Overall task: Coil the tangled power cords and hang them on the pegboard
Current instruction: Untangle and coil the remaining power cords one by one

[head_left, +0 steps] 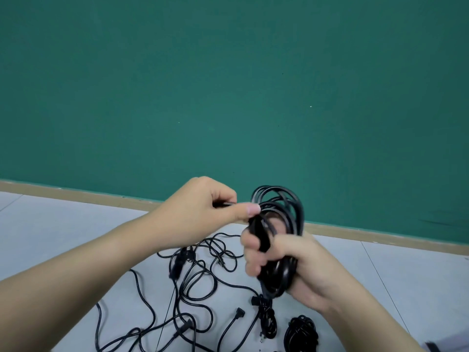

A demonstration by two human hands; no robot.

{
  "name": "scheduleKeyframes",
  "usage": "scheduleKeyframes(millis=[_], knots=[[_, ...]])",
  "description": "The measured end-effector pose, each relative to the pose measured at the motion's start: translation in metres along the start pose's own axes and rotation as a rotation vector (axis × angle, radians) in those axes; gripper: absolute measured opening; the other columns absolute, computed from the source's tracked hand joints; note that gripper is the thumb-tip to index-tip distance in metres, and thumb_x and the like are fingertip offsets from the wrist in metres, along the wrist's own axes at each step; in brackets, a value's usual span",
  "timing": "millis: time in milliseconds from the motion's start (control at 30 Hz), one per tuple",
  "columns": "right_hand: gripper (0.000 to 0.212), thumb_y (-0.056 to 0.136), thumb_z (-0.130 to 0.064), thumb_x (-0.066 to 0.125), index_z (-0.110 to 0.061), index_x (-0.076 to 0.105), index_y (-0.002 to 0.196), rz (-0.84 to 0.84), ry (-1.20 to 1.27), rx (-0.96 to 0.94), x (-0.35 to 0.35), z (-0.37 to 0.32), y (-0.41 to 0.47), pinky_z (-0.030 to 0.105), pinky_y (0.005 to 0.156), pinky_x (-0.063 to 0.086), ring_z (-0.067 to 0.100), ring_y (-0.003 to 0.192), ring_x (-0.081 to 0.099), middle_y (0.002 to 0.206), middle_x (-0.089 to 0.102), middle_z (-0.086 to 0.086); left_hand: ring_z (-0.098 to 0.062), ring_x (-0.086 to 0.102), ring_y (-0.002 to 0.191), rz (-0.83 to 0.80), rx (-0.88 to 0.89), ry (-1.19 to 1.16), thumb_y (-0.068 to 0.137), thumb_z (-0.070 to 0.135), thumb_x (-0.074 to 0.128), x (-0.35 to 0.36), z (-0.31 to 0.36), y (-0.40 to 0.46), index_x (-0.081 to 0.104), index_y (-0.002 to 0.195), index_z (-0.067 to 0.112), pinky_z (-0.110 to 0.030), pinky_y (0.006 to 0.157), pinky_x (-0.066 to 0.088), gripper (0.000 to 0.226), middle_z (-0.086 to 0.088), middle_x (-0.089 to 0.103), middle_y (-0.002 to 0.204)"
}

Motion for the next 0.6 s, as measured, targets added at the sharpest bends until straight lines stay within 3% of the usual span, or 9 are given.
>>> scheduleKeyframes(millis=[100, 167, 300, 433, 533, 600], knots=[[0.061, 0.048, 0.007, 0.059, -0.009, 0.046, 0.105, 0.105, 0.299, -0.133, -0.013, -0.015, 0.002, 0.030, 0.055, 0.048, 0.019, 0.059, 0.045, 0.078, 0.050, 0.010, -0.010, 0.024, 0.051, 0.047, -0.015, 0.079, 0.098, 0.045, 0.062, -0.008, -0.006, 0.004, 0.036, 0.059, 0.017, -0.024, 0.048, 0.021, 0.055, 0.011, 0.026, 0.052], [0.068, 0.047, 0.007, 0.058, -0.012, 0.042, 0.109, 0.177, 0.302, -0.171, -0.023, -0.021, 0.001, 0.030, 0.056, 0.050, 0.020, 0.061, 0.049, 0.079, 0.052, 0.012, -0.010, 0.026, 0.050, 0.036, -0.021, 0.100, 0.101, 0.043, 0.058, -0.008, -0.009, 0.004, 0.037, 0.061, 0.015, -0.025, 0.049, 0.023, 0.053, 0.012, 0.029, 0.052], [0.053, 0.059, 0.007, 0.055, -0.007, 0.058, 0.111, 0.279, 0.115, -0.125, -0.027, -0.011, 0.001, 0.033, 0.061, 0.051, 0.023, 0.066, 0.051, 0.087, 0.055, 0.014, -0.011, 0.028, 0.054, -0.094, 0.003, 0.042, 0.104, 0.046, 0.051, 0.007, -0.004, -0.001, 0.038, 0.063, 0.017, -0.029, 0.052, 0.027, 0.051, 0.009, 0.031, 0.057], [0.040, 0.071, -0.002, 0.065, -0.006, 0.062, 0.111, 0.298, 0.178, -0.083, -0.021, -0.002, 0.002, 0.032, 0.059, 0.053, 0.022, 0.065, 0.054, 0.088, 0.059, 0.014, -0.012, 0.034, 0.056, -0.255, -0.038, 0.100, 0.106, 0.050, 0.039, 0.020, 0.001, -0.006, 0.043, 0.065, 0.023, -0.034, 0.058, 0.035, 0.050, 0.010, 0.038, 0.060], [0.024, 0.074, -0.010, 0.075, -0.007, 0.073, 0.098, 0.229, 0.203, -0.048, -0.013, -0.003, -0.001, 0.031, 0.061, 0.052, 0.022, 0.066, 0.057, 0.087, 0.062, 0.013, -0.012, 0.040, 0.060, -0.325, -0.097, 0.189, 0.108, 0.050, 0.031, 0.019, -0.003, -0.002, 0.050, 0.074, 0.031, -0.034, 0.064, 0.039, 0.043, 0.007, 0.045, 0.067], [0.016, 0.075, -0.014, 0.075, -0.008, 0.078, 0.090, 0.274, 0.082, -0.005, -0.012, -0.002, -0.003, 0.030, 0.062, 0.051, 0.023, 0.069, 0.060, 0.088, 0.067, 0.014, -0.014, 0.042, 0.065, -0.412, -0.109, 0.281, 0.111, 0.044, 0.028, 0.022, -0.004, -0.004, 0.046, 0.081, 0.034, -0.031, 0.065, 0.037, 0.036, 0.002, 0.048, 0.075]])
Point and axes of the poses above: each hand's wrist, its own y-axis towards the middle knuckle, its own x-axis out of the palm, z = x × y, the point moved 3 cm from there along y, towards the middle knuckle
